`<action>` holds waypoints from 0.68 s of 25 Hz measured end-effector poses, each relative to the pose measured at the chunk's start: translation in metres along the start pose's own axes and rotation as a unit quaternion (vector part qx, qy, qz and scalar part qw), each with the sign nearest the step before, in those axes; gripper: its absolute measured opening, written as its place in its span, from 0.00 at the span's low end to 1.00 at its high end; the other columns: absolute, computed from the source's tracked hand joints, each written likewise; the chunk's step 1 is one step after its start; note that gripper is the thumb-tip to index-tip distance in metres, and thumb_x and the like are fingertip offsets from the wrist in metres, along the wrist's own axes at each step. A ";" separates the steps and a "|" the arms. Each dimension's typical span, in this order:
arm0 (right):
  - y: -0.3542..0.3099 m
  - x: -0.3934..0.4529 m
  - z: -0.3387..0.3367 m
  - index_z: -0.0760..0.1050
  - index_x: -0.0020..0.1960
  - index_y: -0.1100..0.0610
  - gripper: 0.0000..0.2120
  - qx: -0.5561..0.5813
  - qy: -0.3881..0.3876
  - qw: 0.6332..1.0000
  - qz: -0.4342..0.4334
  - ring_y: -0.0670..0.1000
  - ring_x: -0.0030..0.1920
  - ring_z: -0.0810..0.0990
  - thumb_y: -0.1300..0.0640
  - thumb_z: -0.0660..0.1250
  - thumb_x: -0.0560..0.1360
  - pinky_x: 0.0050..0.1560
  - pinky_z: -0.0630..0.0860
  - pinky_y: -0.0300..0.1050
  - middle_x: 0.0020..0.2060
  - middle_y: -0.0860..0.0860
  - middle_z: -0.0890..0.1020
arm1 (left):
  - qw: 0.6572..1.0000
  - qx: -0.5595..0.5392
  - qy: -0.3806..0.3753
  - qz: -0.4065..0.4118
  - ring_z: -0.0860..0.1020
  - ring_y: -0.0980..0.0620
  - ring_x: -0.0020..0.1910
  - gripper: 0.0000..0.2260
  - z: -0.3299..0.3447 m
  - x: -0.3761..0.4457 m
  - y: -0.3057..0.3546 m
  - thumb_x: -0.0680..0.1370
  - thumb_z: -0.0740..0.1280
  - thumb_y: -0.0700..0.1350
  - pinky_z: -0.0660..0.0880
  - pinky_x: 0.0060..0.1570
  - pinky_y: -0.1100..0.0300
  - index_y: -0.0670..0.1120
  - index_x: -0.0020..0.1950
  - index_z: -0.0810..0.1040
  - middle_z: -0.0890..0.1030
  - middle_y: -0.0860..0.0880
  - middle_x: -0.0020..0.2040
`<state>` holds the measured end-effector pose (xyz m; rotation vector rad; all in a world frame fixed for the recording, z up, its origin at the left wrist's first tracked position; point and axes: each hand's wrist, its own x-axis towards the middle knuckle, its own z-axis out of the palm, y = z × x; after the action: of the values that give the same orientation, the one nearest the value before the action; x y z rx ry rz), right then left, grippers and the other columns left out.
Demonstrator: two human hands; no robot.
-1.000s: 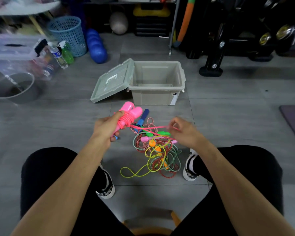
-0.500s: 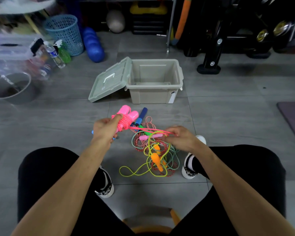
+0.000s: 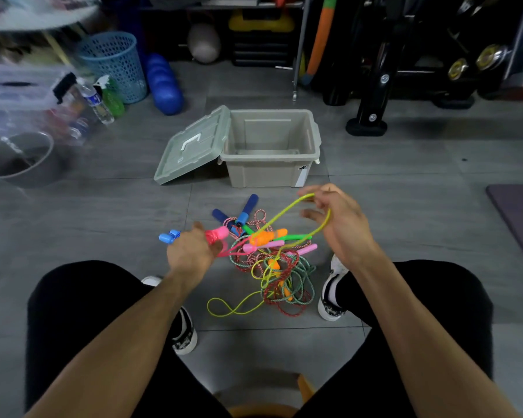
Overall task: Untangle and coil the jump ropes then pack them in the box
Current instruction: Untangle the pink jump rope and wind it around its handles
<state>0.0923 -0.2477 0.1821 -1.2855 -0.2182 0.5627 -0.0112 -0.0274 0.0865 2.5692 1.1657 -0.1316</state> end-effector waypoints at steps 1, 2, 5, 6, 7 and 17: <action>-0.004 -0.002 0.001 0.68 0.33 0.56 0.15 0.060 -0.019 0.998 0.007 0.54 0.46 0.81 0.65 0.54 0.78 0.51 0.79 0.51 0.40 0.56 0.83 | 1.000 0.023 -0.002 0.014 0.79 0.40 0.49 0.21 0.004 -0.001 0.000 0.72 0.69 0.58 0.69 0.41 0.54 0.44 0.54 0.71 0.80 0.42 0.49; -0.005 -0.005 0.004 0.66 0.35 0.58 0.14 0.084 -0.035 0.996 0.025 0.56 0.43 0.82 0.66 0.53 0.78 0.52 0.78 0.53 0.37 0.57 0.83 | 0.999 0.033 -0.004 0.023 0.79 0.40 0.49 0.21 0.008 -0.001 0.000 0.73 0.69 0.58 0.70 0.41 0.54 0.43 0.54 0.71 0.80 0.42 0.49; 0.009 -0.007 0.009 0.67 0.39 0.56 0.09 -0.203 -0.032 0.977 0.065 0.52 0.29 0.75 0.59 0.59 0.79 0.40 0.75 0.50 0.30 0.52 0.76 | 1.000 0.013 -0.011 0.023 0.79 0.40 0.49 0.22 0.013 -0.001 0.003 0.72 0.70 0.59 0.73 0.44 0.52 0.43 0.53 0.71 0.80 0.42 0.49; 0.017 -0.005 0.007 0.68 0.43 0.55 0.07 -0.362 -0.030 0.929 0.069 0.51 0.32 0.74 0.54 0.63 0.77 0.38 0.72 0.46 0.33 0.51 0.75 | 1.000 -0.002 -0.010 0.016 0.79 0.39 0.49 0.23 0.012 0.000 0.004 0.71 0.70 0.60 0.73 0.45 0.51 0.43 0.53 0.72 0.81 0.42 0.49; 0.027 -0.002 0.002 0.68 0.49 0.55 0.11 -0.494 -0.038 0.865 0.077 0.51 0.37 0.75 0.50 0.66 0.74 0.39 0.71 0.44 0.38 0.51 0.75 | 1.000 -0.019 -0.005 0.011 0.79 0.39 0.50 0.24 0.011 0.002 0.004 0.70 0.71 0.61 0.73 0.46 0.51 0.43 0.53 0.72 0.81 0.42 0.49; 0.053 0.006 0.001 0.81 0.42 0.58 0.14 -0.551 -0.154 0.819 -0.031 0.50 0.39 0.75 0.49 0.65 0.77 0.44 0.70 0.39 0.37 0.53 0.80 | 0.999 -0.043 0.018 0.024 0.79 0.39 0.47 0.24 0.004 0.002 0.010 0.70 0.70 0.61 0.74 0.44 0.51 0.43 0.52 0.71 0.82 0.42 0.47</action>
<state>0.0829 -0.2348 0.1311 -2.2922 -0.9594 0.5977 -0.0024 -0.0340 0.0845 2.5311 1.0979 -0.0235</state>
